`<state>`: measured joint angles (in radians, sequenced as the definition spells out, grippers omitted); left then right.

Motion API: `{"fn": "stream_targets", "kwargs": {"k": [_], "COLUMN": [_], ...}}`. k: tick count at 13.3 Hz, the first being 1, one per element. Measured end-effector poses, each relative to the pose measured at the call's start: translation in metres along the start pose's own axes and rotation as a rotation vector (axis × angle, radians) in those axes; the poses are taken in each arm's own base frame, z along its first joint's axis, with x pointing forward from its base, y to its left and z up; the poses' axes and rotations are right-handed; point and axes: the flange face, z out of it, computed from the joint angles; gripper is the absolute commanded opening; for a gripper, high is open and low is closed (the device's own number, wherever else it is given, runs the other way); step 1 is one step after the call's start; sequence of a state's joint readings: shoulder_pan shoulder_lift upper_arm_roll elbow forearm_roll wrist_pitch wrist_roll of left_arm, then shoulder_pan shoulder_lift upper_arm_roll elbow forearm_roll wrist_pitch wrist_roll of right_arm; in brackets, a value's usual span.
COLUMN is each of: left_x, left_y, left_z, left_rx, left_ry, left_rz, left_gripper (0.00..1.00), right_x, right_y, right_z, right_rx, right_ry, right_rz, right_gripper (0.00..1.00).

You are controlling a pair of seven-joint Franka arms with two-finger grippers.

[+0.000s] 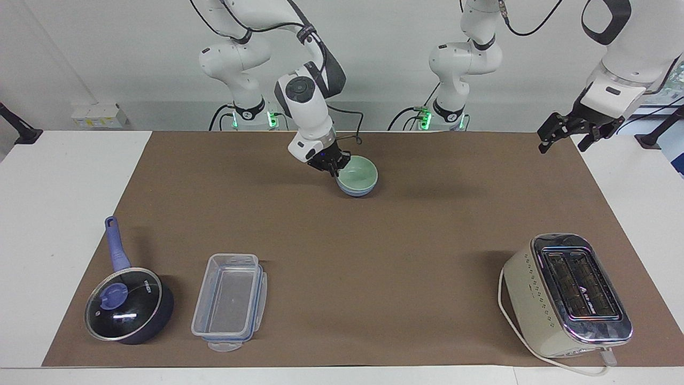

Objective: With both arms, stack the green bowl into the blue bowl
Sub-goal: 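Lower the green bowl into the blue bowl with the right gripper, then open the right gripper and release the green bowl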

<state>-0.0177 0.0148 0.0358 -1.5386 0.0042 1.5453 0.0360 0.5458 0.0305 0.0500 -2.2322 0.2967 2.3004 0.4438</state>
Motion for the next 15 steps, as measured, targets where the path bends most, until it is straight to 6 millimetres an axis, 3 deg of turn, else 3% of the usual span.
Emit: {"fn": "stream_targets", "kwargs": {"k": [5,8,9,10,11,14,15], "left_x": [0.000,0.000,0.000,0.000,0.000,0.000,0.000], "left_y": [0.000,0.000,0.000,0.000,0.000,0.000,0.000], "left_z": [0.000,0.000,0.000,0.000,0.000,0.000,0.000], "left_rx": [0.000,0.000,0.000,0.000,0.000,0.000,0.000], "left_ry": [0.000,0.000,0.000,0.000,0.000,0.000,0.000], "left_rz": [0.000,0.000,0.000,0.000,0.000,0.000,0.000], "left_gripper": [1.00,1.00,1.00,1.00,1.00,1.00,1.00], "right_x": [0.000,0.007,0.012,0.018,0.027,0.053,0.064], "right_y": [0.001,0.012,0.024,0.041,0.061,0.128,0.153], "right_z": [0.000,-0.024,-0.039,-0.055,-0.071,-0.120,-0.138], "right_rx": [-0.001,0.011,0.015,0.016,0.010,-0.037,-0.045], "right_ry": [-0.001,0.012,0.017,0.030,0.050,0.148,0.182], "right_rz": [0.001,0.006,-0.001,-0.009,-0.013,0.004,0.026], "right_gripper": [0.17,0.25,0.37,0.66,0.78,1.00,1.00]}}
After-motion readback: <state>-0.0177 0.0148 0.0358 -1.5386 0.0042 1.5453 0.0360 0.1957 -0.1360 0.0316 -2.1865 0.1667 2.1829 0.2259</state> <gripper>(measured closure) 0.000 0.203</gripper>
